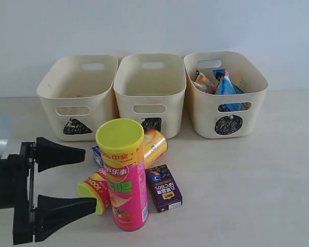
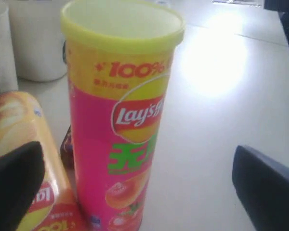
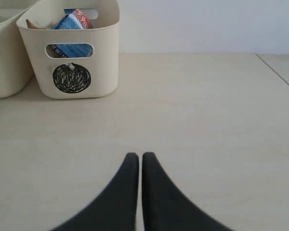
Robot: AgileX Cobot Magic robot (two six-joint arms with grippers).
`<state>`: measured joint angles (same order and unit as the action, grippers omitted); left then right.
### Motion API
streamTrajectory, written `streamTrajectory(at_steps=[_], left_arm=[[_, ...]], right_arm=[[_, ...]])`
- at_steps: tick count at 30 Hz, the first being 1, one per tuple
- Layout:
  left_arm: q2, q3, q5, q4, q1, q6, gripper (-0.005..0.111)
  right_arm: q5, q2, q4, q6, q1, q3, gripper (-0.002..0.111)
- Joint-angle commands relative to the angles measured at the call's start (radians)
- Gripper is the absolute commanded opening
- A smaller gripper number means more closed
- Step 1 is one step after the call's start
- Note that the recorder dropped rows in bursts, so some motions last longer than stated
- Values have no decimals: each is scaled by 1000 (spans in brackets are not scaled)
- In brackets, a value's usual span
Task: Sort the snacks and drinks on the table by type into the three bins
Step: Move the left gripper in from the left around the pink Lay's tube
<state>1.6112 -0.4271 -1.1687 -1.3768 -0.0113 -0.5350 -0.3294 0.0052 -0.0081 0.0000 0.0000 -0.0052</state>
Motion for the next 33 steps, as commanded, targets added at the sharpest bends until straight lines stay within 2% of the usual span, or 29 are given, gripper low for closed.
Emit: streamTrajectory(at_steps=[1,5,10,13,16,20,26,33], left_arm=[[65,-4,-52,56,-1,153,101],[120,-4,-52,81,-32,226,101],[164,-4,-52,222,-110,321,101],[173,-9,-52,311,-128,321,101],[175,-20,-52,337,-128,319,101],[175,-59,-52,234,-134,284,101],[175,-94,-52,245,-192,261,101],[177,-98,-52,428,-246,261,101]], right_arm=[[4,-5,-3,0,0,5,0],[4,-5,-3,0,0,5,0],[4,-5,-3,0,0,5,0],[4,-5,-3,0,0,5,0],[4,-5,-3,0,0,5,0],[4,-5,-3,0,0,5,0],[4,-5,-3,0,0,5,0],[4,-5,-3,0,0,5,0]])
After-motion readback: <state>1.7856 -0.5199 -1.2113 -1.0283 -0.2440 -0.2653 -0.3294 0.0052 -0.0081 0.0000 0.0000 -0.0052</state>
